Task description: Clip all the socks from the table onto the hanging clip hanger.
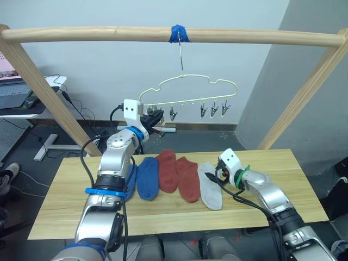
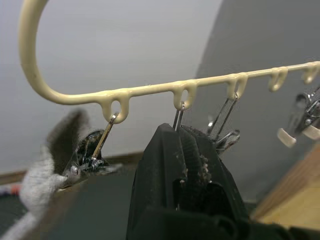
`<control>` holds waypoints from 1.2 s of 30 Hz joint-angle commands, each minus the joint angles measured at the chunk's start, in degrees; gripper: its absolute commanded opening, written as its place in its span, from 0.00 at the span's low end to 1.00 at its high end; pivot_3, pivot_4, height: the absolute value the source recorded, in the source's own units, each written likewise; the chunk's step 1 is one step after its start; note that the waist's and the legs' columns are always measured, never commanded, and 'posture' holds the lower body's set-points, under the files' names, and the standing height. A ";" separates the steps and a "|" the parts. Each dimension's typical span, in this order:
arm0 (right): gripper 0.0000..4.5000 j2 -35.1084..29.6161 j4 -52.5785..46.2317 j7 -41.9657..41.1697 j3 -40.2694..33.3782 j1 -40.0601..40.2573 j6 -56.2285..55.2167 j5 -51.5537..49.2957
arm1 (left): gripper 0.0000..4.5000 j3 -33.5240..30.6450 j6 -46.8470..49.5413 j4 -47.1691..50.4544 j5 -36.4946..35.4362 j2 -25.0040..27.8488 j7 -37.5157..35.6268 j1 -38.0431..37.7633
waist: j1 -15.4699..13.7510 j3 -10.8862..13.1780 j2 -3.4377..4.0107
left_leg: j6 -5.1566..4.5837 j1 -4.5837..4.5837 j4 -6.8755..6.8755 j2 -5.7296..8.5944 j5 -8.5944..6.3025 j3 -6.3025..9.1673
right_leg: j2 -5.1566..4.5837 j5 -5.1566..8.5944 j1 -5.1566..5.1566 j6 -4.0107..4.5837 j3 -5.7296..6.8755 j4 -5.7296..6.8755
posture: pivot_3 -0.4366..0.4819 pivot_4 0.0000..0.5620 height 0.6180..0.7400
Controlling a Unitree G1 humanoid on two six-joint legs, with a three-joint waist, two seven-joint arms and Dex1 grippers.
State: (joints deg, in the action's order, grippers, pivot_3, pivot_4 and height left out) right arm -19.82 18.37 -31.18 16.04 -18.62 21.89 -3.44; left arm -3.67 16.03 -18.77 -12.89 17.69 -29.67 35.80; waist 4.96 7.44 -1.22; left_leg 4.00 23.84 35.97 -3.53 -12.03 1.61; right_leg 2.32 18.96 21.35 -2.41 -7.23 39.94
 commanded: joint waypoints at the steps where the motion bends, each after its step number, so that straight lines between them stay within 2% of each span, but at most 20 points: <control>1: 1.00 1.18 5.10 -0.15 0.12 -2.05 -2.21 1.83 | 0.00 0.02 4.37 4.64 -1.04 1.70 -1.36 -1.20 | 0.08 0.08 0.07 | 0.00 0.00 -0.01 0.00 0.00 0.00 | 0.00 0.00 0.00 0.00 -0.01 0.00 | 0.44 0.25 1.00; 5: 1.00 0.65 10.59 -1.15 2.98 -2.95 -4.56 6.23 | 0.00 -0.71 2.73 5.57 -0.68 1.88 -0.53 -2.14 | 0.01 0.11 0.09 | 0.00 0.00 0.00 0.00 0.00 0.01 | -0.01 0.00 -0.01 0.01 -0.01 -0.01 | 0.45 0.25 1.00; 8: 1.00 1.92 14.34 -0.76 2.29 -3.39 -5.91 6.80 | 0.00 -1.26 3.50 6.19 -1.63 1.51 -0.38 -2.60 | -0.02 0.11 0.08 | 0.00 -0.04 0.02 0.00 0.00 0.02 | -0.01 0.00 -0.06 0.00 0.01 0.00 | 0.47 0.26 1.00; 11: 0.87 3.55 16.75 -1.71 1.86 -3.04 -8.35 6.49 | 0.00 -1.37 4.66 8.07 -1.97 1.15 0.22 -3.83 | 0.04 0.12 0.07 | 0.00 -0.16 0.02 -0.01 0.00 0.02 | -0.01 0.00 -0.18 0.00 0.01 0.00 | 0.47 0.26 1.00; 20: 0.13 3.14 16.04 -4.11 1.71 -1.33 -12.35 7.47 | 0.00 -1.17 6.60 9.95 -2.78 1.88 -0.35 -4.47 | -0.11 0.12 0.07 | 0.01 -0.23 0.04 0.00 0.00 0.01 | -0.01 0.01 -0.25 -0.03 -0.02 0.00 | 0.50 0.24 1.00; 22: 0.00 1.54 11.58 -4.96 0.55 -0.01 -13.10 6.77 | 0.00 -2.87 12.72 11.30 -6.91 1.12 -0.57 -4.77 | -0.24 0.12 0.07 | 0.01 -0.23 0.04 0.00 0.00 0.02 | -0.01 0.02 -0.25 -0.03 -0.02 0.00 | 0.50 0.24 1.00; 24: 0.00 0.34 7.72 -5.75 -0.32 1.13 -13.17 6.26 | 0.00 -4.38 18.12 12.53 -10.44 0.57 -0.32 -4.85 | -0.39 0.13 0.07 | 0.01 -0.19 0.03 0.01 0.00 0.02 | -0.02 0.02 -0.24 -0.04 -0.01 -0.01 | 0.50 0.24 1.00; 27: 0.00 -1.95 -9.87 -12.23 -1.62 4.16 -7.92 -0.14 | 0.00 -10.55 33.92 13.25 -21.66 -0.63 1.82 -3.13 | -0.63 0.17 0.12 | 0.01 -0.04 0.02 0.02 -0.01 0.06 | -0.03 0.02 -0.11 -0.04 0.02 -0.01 | 0.50 0.23 1.00; 30: 0.00 -2.16 -23.84 -15.59 -1.92 5.49 4.97 -7.82 | 0.00 -15.67 43.01 12.81 -29.36 -1.45 3.73 -1.36 | -0.01 0.17 0.11 | 0.00 -0.03 0.00 -0.07 -0.01 0.11 | 0.07 0.03 -0.03 -0.05 0.03 0.03 | 0.50 0.23 1.00; 33: 0.00 -0.60 -31.21 -16.10 -2.08 4.50 12.59 -13.29 | 0.00 -19.36 49.47 12.64 -35.92 -2.10 4.81 -0.04 | -0.13 0.18 0.11 | 0.01 -0.04 -0.01 -0.15 -0.01 0.35 | 0.16 0.03 -0.07 -0.05 0.18 0.05 | 0.49 0.22 1.00; 36: 0.00 0.52 -33.56 -15.11 -1.83 3.03 16.00 -15.20 | 0.00 -21.52 52.96 12.39 -39.36 -2.42 6.49 0.44 | -0.38 0.19 0.09 | 0.01 0.03 0.00 -0.11 0.00 0.45 | 0.14 0.03 -0.06 -0.04 0.27 0.02 | 0.49 0.22 1.00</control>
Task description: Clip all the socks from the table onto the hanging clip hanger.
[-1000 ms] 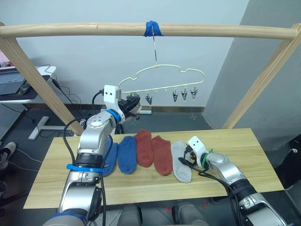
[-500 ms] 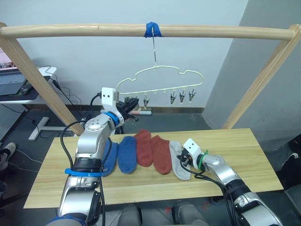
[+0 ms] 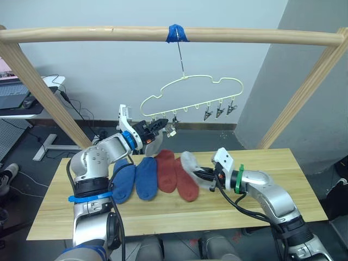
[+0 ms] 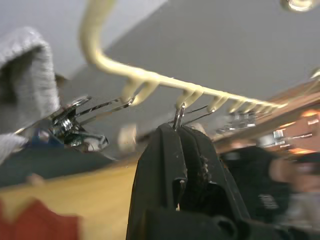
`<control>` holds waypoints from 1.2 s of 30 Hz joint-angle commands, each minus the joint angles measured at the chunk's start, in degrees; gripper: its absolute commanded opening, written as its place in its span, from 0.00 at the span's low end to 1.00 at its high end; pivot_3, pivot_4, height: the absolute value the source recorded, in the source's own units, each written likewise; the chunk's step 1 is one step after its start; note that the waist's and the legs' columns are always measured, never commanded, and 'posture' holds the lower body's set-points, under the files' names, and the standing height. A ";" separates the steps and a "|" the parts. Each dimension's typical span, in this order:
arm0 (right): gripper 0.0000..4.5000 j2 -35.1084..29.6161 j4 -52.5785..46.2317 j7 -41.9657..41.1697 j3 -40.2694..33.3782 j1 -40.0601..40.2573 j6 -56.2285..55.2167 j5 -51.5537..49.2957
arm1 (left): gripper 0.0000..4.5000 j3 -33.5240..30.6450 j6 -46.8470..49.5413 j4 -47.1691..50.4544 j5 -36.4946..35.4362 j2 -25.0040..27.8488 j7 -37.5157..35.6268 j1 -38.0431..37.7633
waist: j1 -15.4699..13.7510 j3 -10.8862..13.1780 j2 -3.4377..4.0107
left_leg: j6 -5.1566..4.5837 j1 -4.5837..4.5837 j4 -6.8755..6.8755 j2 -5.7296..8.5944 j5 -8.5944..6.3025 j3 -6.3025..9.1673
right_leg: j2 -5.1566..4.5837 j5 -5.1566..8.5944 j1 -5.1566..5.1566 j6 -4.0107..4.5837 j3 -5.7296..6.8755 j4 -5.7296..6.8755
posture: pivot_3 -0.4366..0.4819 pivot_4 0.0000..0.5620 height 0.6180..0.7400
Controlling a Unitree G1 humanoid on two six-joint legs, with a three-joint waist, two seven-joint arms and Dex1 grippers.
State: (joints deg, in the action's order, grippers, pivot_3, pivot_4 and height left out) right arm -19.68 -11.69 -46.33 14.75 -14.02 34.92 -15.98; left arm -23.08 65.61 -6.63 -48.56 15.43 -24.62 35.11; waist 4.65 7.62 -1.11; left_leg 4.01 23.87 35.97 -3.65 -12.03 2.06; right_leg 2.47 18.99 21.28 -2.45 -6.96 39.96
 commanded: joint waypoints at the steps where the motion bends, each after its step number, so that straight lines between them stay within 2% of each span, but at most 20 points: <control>1: 0.00 0.41 -3.81 0.29 -0.42 -1.82 3.54 -2.92 | 0.00 -2.52 3.89 0.24 -4.33 -0.25 2.04 1.23 | -0.13 0.01 -0.03 | 0.00 0.02 0.01 0.04 0.00 0.00 | -0.03 0.00 0.00 0.00 -0.01 -0.01 | 0.49 0.22 1.00; 7: 0.00 4.30 -2.06 3.28 -1.23 -6.22 4.41 -3.85 | 0.00 -2.27 6.14 2.13 -7.02 -0.13 3.19 0.68 | -0.45 0.06 -0.10 | 0.01 0.04 0.00 0.10 0.00 -0.04 | -0.10 0.00 0.04 0.00 -0.02 -0.06 | 0.49 0.20 1.00; 15: 0.00 6.17 -1.16 4.91 -3.51 -7.42 4.94 -5.93 | 0.00 -1.21 4.67 3.25 -7.07 -0.61 3.81 -0.69 | -1.29 0.06 -0.11 | 0.02 0.09 -0.02 0.09 0.00 -0.09 | -0.12 -0.01 0.06 0.01 -0.03 -0.10 | 0.49 0.21 1.00; 28: 0.00 6.27 0.86 6.48 -3.37 -9.21 3.29 -5.09 | 0.00 -0.74 4.70 3.95 -8.39 -0.12 3.30 -0.88 | -1.32 0.06 -0.11 | 0.02 0.09 -0.02 0.09 0.00 -0.10 | -0.12 0.00 0.07 0.01 -0.04 -0.10 | 0.49 0.21 1.00; 34: 0.00 6.65 3.27 7.80 -3.11 -10.53 0.99 -3.74 | 0.00 1.33 1.23 6.93 -8.12 0.95 -0.20 -1.82 | -1.31 0.07 -0.11 | 0.02 0.10 -0.03 0.09 0.00 -0.17 | -0.12 -0.01 0.11 0.01 -0.09 -0.10 | 0.49 0.21 1.00; 35: 0.00 6.70 3.41 7.72 -2.90 -10.59 0.81 -3.64 | 0.13 1.26 1.06 7.01 -8.44 1.04 -0.37 -1.86 | -1.36 0.07 -0.11 | 0.02 0.10 -0.04 0.09 0.00 -0.17 | -0.12 -0.01 0.11 0.01 -0.08 -0.10 | 0.49 0.21 1.00; 36: 0.00 6.74 3.55 7.63 -2.76 -10.64 0.65 -3.56 | 0.18 1.23 0.95 6.93 -8.63 1.08 -0.42 -1.84 | -1.38 0.07 -0.11 | 0.02 0.11 -0.04 0.09 0.00 -0.16 | -0.12 -0.01 0.11 0.01 -0.07 -0.10 | 0.49 0.21 1.00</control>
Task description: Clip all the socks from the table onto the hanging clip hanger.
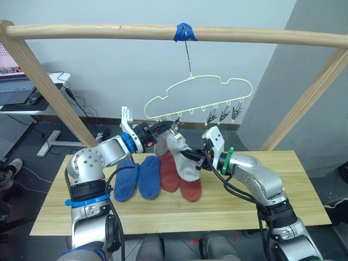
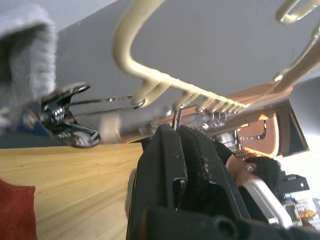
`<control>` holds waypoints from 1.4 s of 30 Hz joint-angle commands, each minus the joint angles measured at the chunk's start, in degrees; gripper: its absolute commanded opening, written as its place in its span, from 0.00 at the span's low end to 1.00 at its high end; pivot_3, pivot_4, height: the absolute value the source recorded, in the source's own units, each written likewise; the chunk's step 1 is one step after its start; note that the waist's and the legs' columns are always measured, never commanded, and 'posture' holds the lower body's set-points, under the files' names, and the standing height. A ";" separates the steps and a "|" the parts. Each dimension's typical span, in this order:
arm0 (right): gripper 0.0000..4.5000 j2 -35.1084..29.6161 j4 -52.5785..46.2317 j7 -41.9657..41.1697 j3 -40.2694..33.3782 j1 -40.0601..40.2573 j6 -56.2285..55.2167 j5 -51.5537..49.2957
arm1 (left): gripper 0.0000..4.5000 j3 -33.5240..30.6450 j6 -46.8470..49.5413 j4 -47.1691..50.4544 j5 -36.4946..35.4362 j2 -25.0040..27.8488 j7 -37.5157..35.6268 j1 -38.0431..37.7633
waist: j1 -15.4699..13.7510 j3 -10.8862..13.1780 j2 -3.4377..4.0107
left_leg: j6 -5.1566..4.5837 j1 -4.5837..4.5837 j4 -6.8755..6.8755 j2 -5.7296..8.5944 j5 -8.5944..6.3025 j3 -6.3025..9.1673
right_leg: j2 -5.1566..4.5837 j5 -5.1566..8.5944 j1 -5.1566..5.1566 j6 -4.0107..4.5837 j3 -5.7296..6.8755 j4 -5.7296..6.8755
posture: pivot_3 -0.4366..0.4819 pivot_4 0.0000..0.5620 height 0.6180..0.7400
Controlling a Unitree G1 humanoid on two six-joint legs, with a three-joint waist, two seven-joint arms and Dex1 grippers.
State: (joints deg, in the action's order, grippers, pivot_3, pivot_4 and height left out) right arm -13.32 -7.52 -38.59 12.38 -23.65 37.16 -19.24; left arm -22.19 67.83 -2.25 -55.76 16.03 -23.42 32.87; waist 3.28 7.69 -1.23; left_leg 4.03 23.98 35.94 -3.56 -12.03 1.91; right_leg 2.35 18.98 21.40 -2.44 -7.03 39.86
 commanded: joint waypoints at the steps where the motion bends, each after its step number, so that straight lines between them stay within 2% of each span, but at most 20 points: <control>1: 0.00 0.49 -0.50 -0.17 -0.27 -1.10 -1.71 -0.29 | 0.26 0.42 -1.36 2.30 -1.36 0.57 -1.54 0.45 | -0.03 0.00 0.00 | 0.00 0.00 0.00 0.00 0.00 0.00 | 0.00 0.00 0.00 0.00 0.00 0.00 | 0.49 0.21 1.00; 12: 0.00 4.27 0.05 0.74 0.70 -2.26 -1.01 -0.63 | 0.99 1.34 -2.24 1.81 -0.33 2.35 -2.97 -0.41 | 0.00 0.00 0.00 | 0.00 0.01 0.00 0.00 0.00 -0.01 | 0.00 0.00 0.01 0.00 -0.01 -0.01 | 0.49 0.20 1.00; 15: 0.19 5.95 0.69 0.21 1.06 -2.59 0.51 -1.76 | 1.00 3.35 -3.18 2.82 1.56 4.26 -4.08 -1.93 | 0.04 0.00 0.00 | 0.00 0.00 -0.01 -0.01 0.00 -0.01 | 0.00 0.00 0.02 0.00 -0.01 -0.01 | 0.49 0.20 1.00; 20: 0.58 6.29 1.66 -0.36 2.00 -2.76 0.64 -0.93 | 1.00 5.71 -3.92 5.87 2.45 7.43 -6.61 -4.80 | 0.03 0.00 0.00 | 0.01 0.01 -0.03 -0.02 0.00 -0.01 | -0.01 0.00 0.03 0.00 -0.01 -0.01 | 0.49 0.19 1.00; 25: 0.97 2.32 0.75 -2.55 1.03 0.30 3.24 -2.35 | 1.00 6.79 -5.61 7.98 3.98 9.46 -7.40 -7.26 | -0.10 0.00 -0.01 | 0.01 0.02 -0.02 0.02 0.00 -0.02 | -0.06 0.01 0.02 0.00 0.00 -0.02 | 0.50 0.18 1.00; 32: 0.98 -4.45 -2.40 -1.84 -3.02 5.30 3.23 -2.39 | 1.00 10.06 -9.10 9.82 7.22 9.91 -8.44 -8.90 | -0.35 0.00 -0.02 | 0.00 0.06 -0.02 0.05 0.00 -0.08 | -0.10 0.01 0.04 0.00 -0.03 -0.10 | 0.50 0.18 1.00; 35: 0.98 -6.18 -4.01 -1.20 -4.84 6.57 3.19 -2.82 | 1.00 12.34 -13.54 10.32 11.24 10.46 -9.05 -9.50 | -0.18 0.00 -0.02 | 0.00 0.05 -0.03 0.05 -0.01 -0.10 | -0.10 0.01 0.04 0.00 -0.05 -0.10 | 0.49 0.18 1.00; 42: 0.98 -5.47 -8.17 2.61 -9.34 7.00 2.30 -3.98 | 1.00 17.74 -31.85 6.70 24.93 7.57 -7.95 -8.22 | -0.09 0.00 -0.02 | 0.00 0.05 -0.03 0.05 -0.01 -0.19 | -0.09 0.01 0.04 0.00 -0.13 -0.15 | 0.46 0.17 1.00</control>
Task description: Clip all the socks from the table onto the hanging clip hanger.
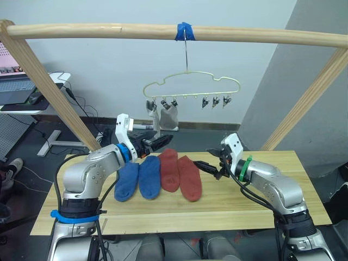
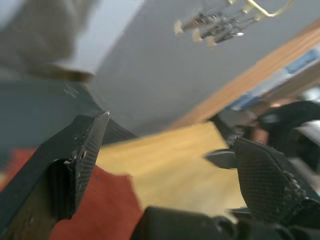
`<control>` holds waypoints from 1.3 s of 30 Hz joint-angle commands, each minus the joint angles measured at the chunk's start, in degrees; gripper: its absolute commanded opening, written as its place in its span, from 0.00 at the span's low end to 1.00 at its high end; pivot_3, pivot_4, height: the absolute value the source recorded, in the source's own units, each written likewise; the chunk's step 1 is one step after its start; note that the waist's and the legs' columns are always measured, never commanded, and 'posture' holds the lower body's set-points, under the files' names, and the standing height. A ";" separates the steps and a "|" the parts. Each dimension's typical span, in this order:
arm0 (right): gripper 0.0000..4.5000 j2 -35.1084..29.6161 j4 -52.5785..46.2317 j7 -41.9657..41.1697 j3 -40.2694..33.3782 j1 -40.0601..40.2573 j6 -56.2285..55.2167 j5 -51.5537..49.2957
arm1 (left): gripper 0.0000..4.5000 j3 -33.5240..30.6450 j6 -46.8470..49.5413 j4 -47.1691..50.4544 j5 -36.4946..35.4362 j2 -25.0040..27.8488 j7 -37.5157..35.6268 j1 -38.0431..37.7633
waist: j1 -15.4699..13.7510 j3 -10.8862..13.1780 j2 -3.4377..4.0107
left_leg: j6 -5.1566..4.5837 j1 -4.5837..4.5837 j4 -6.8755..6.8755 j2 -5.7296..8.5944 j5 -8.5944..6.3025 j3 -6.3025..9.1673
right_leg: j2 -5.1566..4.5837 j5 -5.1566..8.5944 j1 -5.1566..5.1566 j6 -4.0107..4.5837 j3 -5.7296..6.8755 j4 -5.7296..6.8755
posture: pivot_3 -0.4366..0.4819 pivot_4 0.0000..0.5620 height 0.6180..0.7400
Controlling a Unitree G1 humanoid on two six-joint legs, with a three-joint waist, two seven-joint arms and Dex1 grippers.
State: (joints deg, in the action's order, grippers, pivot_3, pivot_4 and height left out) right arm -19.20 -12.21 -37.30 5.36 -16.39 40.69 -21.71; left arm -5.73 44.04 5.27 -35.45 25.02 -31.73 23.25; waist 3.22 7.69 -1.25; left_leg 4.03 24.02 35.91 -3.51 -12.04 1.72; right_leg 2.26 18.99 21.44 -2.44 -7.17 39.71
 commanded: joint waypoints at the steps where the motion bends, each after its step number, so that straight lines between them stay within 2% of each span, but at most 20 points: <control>1: 0.98 0.52 -3.81 1.67 -2.63 -0.27 -1.22 -1.59 | 1.00 1.68 -10.32 -1.52 6.02 -1.84 0.29 1.60 | -0.01 0.00 0.00 | 0.00 0.00 0.00 0.00 0.00 -0.03 | -0.01 0.00 -0.01 0.00 -0.01 -0.04 | 0.46 0.17 1.00; 2: 0.98 0.73 -4.14 2.00 -2.96 -0.30 -0.95 -1.85 | 1.00 1.93 -11.93 -2.17 6.80 -2.29 -0.15 1.75 | -0.03 0.00 0.00 | 0.00 0.01 0.00 0.00 0.00 -0.04 | -0.01 0.00 -0.01 0.00 -0.02 -0.08 | 0.46 0.17 1.00; 5: 1.00 1.19 -4.44 3.00 -3.04 -0.46 -1.16 -1.60 | 0.88 2.88 -15.69 -3.26 8.58 -3.39 -1.61 1.93 | 0.01 0.00 0.00 | 0.00 0.04 0.00 0.00 0.00 -0.08 | -0.01 -0.01 -0.01 0.01 -0.05 -0.16 | 0.45 0.17 1.00; 11: 1.00 2.23 -4.39 4.40 -2.86 -1.13 -1.39 -1.62 | 0.49 5.21 -20.79 -8.13 13.46 -6.10 -0.72 4.86 | 0.06 0.00 0.00 | -0.01 0.07 -0.01 0.00 0.00 -0.07 | -0.01 -0.01 0.00 0.01 -0.03 -0.19 | 0.45 0.18 1.00; 19: 1.00 2.82 -5.01 5.25 -2.23 -0.93 -1.25 -1.42 | 0.49 7.30 -33.33 -25.27 22.03 -10.32 0.62 14.38 | 0.06 0.00 -0.01 | -0.02 0.12 0.05 0.03 0.00 -0.10 | -0.01 -0.05 -0.02 -0.02 -0.06 -0.23 | 0.43 0.18 1.00; 28: 1.00 2.34 -5.97 5.70 -2.58 -0.49 -0.80 -1.47 | 0.49 6.67 -43.30 -39.50 27.37 -12.80 4.86 22.29 | 0.28 -0.01 -0.01 | -0.02 0.20 0.04 0.03 -0.01 -0.08 | 0.00 -0.08 0.03 0.04 -0.03 -0.24 | 0.40 0.17 1.00; 33: 1.00 2.27 -6.53 5.97 -2.53 -0.03 -0.68 -1.51 | 0.49 6.37 -45.38 -43.32 27.26 -13.87 4.01 23.93 | 0.71 -0.01 -0.01 | -0.02 0.21 0.04 0.03 0.00 -0.06 | 0.00 -0.09 0.04 0.04 0.00 -0.22 | 0.38 0.15 1.00; 37: 1.00 2.03 -6.87 6.21 -2.72 -0.01 -0.52 -1.75 | 0.49 5.88 -37.55 -37.93 19.21 -17.03 -6.58 22.42 | 0.88 -0.02 -0.02 | -0.01 0.28 0.07 0.04 0.00 -0.02 | 0.00 -0.09 0.04 0.04 0.05 -0.22 | 0.38 0.14 1.00; 39: 1.00 1.98 -6.87 6.24 -2.68 -0.02 -0.56 -1.74 | 0.49 6.06 -35.84 -35.57 18.84 -16.77 -8.03 21.14 | 1.33 -0.03 -0.02 | -0.01 0.32 0.08 0.04 0.00 0.00 | -0.01 -0.09 0.05 0.04 0.06 -0.22 | 0.38 0.14 1.00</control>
State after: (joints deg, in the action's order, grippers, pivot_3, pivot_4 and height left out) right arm -16.82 -16.57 -31.12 3.50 -16.32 40.55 -22.62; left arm 0.33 7.01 -33.90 -15.14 7.94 -37.81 44.26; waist 4.55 7.66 -1.27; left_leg 4.02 24.34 35.99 -3.47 -12.04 1.73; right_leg 2.26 18.89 21.48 -2.38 -7.10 39.50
